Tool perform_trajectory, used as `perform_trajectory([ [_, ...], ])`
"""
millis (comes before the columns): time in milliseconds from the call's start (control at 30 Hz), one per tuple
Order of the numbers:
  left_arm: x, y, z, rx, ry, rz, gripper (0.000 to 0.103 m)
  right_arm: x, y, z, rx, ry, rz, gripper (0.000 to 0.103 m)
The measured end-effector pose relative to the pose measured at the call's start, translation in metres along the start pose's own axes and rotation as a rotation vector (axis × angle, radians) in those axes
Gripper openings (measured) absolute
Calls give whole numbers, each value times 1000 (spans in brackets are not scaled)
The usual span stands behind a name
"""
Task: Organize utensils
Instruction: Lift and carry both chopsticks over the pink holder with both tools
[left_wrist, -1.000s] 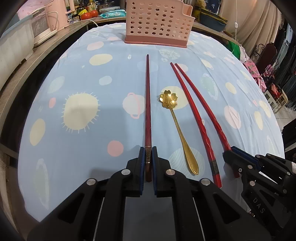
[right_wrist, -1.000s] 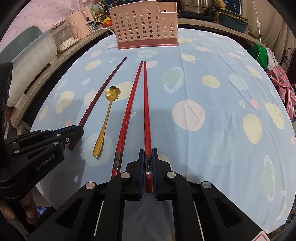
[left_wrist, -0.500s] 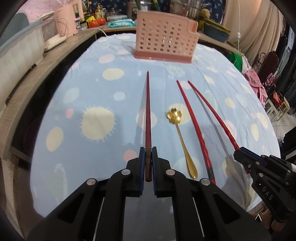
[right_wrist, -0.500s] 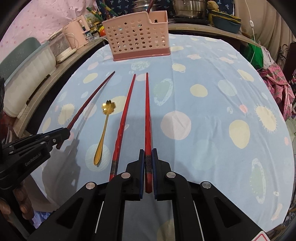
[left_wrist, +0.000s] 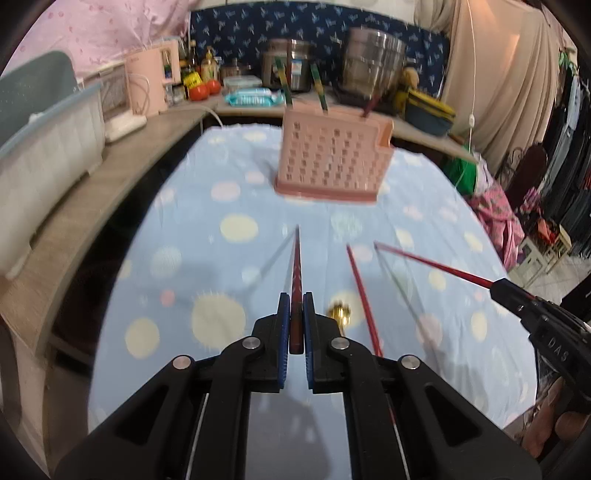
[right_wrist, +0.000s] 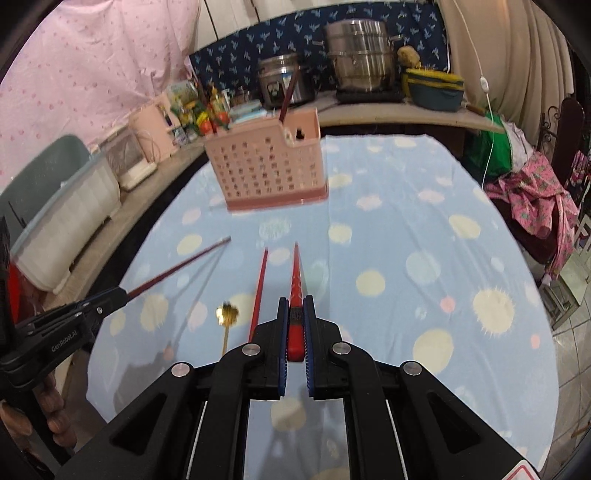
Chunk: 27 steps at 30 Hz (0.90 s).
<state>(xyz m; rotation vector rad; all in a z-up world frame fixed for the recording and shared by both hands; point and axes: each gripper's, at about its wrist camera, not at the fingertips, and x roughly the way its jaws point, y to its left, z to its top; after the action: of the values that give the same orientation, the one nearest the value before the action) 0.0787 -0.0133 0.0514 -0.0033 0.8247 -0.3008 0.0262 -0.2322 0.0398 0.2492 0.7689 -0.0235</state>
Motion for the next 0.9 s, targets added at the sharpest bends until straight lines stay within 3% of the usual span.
perform_trajectory([
  [467, -16, 6, 93, -14, -179, -4, 7, -9, -15, 88, 43, -169, 7, 7],
  [733, -19, -2, 143, -13, -245, -44, 7, -6, -20, 130, 77, -222, 37, 7],
  [900, -35, -15, 184, -1, -340, -80, 7, -12, -21, 162, 96, -286, 60, 7],
])
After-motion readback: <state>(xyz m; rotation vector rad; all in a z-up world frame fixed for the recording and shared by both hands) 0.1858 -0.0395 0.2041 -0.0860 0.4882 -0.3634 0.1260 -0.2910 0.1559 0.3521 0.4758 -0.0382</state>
